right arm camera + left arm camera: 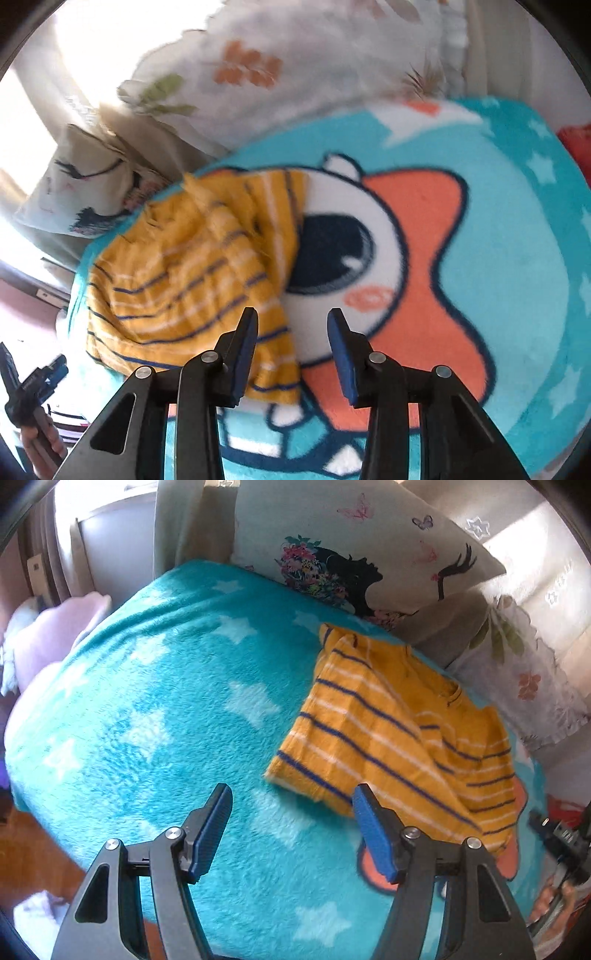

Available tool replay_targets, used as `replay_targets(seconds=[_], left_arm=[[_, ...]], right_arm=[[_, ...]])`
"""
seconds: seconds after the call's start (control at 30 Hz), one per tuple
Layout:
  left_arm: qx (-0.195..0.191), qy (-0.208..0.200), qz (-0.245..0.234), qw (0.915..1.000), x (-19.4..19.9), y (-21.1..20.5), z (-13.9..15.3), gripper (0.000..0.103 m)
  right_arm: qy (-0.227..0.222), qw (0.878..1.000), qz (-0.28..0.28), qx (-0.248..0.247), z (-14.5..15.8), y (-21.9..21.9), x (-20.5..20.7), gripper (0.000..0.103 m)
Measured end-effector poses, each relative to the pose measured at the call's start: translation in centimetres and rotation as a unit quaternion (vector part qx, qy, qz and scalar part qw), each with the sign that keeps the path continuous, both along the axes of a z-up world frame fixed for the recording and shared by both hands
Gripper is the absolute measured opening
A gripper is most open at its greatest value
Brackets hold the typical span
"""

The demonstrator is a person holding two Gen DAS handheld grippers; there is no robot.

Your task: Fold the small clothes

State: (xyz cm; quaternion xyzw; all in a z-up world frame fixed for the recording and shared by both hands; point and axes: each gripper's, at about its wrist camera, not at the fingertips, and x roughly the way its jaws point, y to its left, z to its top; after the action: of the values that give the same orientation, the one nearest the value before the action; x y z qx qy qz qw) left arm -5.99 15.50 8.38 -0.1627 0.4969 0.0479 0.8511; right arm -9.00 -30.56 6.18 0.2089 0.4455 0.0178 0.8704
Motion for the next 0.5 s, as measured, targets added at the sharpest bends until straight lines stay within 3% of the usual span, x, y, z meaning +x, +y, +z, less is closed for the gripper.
replay_targets(seconds=[0.2,0.3,0.4,0.5], left_arm=[[0.019,-0.003,-0.033,0.9993,2.5,-0.3,-0.8,0.067],[0.020,0.001,-0.048,0.9986,5.0,0.0,-2.1,0.067],[0.019,0.005,-0.070,0.9973,7.7,-0.1,-3.5,0.067],[0.028,0.019,-0.102,0.9942,9.6,-0.4,-4.7,0.065]], right_arm=[[-0.004,0.997,0.074,-0.019,0.4,7.6,2.3,0.042],[-0.010,0.994,0.099,-0.053,1.1,10.7,4.1,0.042],[-0.011,0.991,0.103,-0.079,1.2,13.0,7.3,0.042],[0.014,0.993,0.080,-0.089,0.1,13.6,11.7,0.042]])
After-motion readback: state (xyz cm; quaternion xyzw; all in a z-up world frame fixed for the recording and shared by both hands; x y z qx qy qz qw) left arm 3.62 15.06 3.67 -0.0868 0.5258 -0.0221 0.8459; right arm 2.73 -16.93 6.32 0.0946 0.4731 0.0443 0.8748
